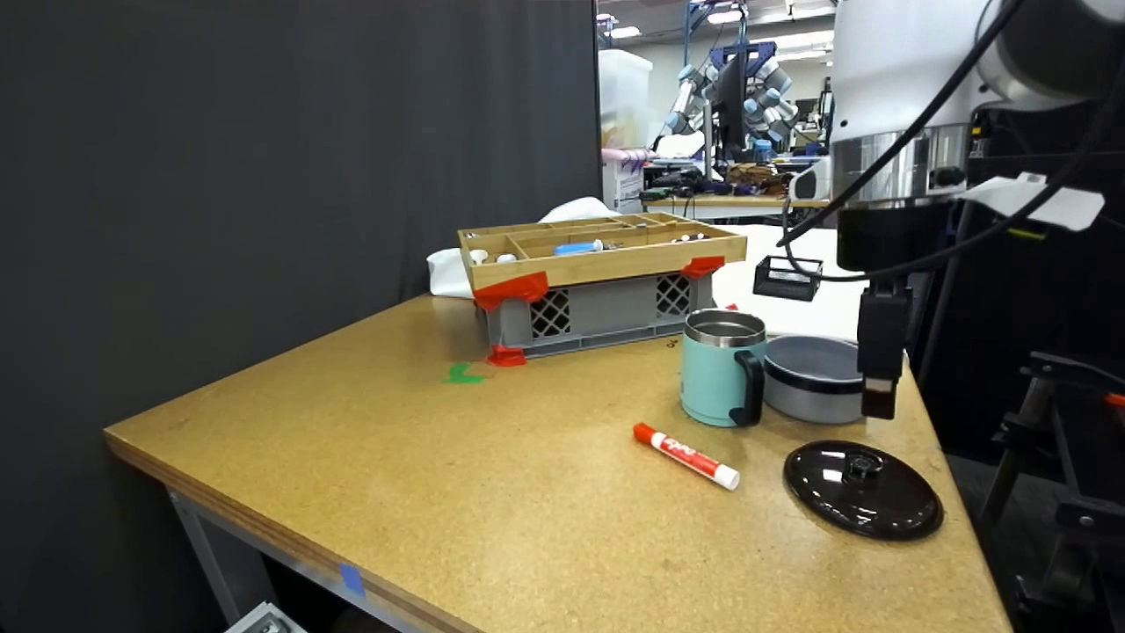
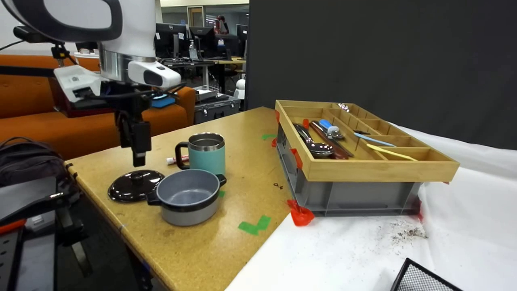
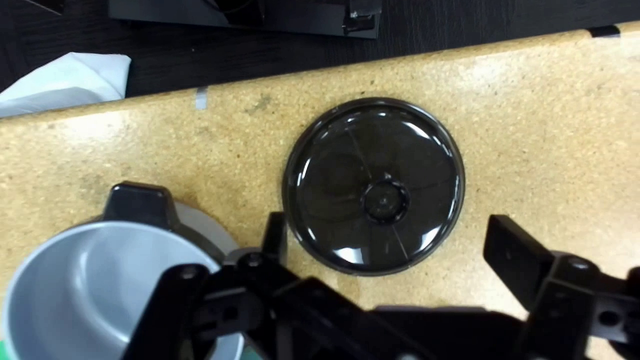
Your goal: Remove the black lid from the grey pot, put the red marker inside the pot, remove the marker from the pot
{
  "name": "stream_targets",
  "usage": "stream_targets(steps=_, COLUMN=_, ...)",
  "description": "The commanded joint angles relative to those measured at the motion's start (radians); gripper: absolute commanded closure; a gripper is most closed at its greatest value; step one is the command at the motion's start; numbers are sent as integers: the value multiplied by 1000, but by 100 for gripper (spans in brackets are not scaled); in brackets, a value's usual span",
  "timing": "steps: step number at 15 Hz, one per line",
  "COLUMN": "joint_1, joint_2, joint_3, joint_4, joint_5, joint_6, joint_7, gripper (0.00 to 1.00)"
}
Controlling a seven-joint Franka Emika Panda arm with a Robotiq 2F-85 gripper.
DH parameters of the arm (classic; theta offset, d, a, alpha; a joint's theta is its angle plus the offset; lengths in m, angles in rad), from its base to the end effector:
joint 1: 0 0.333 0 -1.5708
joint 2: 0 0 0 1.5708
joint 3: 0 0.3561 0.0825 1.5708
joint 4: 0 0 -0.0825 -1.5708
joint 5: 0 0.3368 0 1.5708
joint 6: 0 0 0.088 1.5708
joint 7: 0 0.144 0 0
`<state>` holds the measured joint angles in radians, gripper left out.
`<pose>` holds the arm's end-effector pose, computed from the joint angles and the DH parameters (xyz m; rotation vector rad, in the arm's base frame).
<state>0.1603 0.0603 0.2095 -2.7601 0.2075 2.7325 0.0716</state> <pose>0.3399 0.1277 0.2390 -3.0679 -0.1601 0.1602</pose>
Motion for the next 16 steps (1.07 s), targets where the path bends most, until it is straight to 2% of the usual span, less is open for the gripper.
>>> stream_targets(steps=1, joint_1=-8, joint_2=-163, joint_3=-30, joint_4=-30, joint_5=-7, joint_6=-122, joint_7=27, gripper=0)
stream_targets(steps=4, joint_1=5, joint_2=-275, joint_3=-39, joint_4=-8, joint_5=-3, joint_6=-238, joint_7=77, gripper=0)
stream_targets(steps=8, joint_1=58, joint_2=-349, joint_3=2, joint_4=34, joint_5=48, joint_6=-319, joint_7=198, gripper=0)
stream_targets(steps=12, joint_1=121, joint_2=-335, joint_3=71, joint_4=90, joint_5=87, joint_6=-320, joint_7=315, gripper=0)
stream_targets(steps=16, joint_1=150, joint_2=-325, joint_3=89, joint_4=116, joint_5=119, joint_6=-306, joint_7=326, gripper=0)
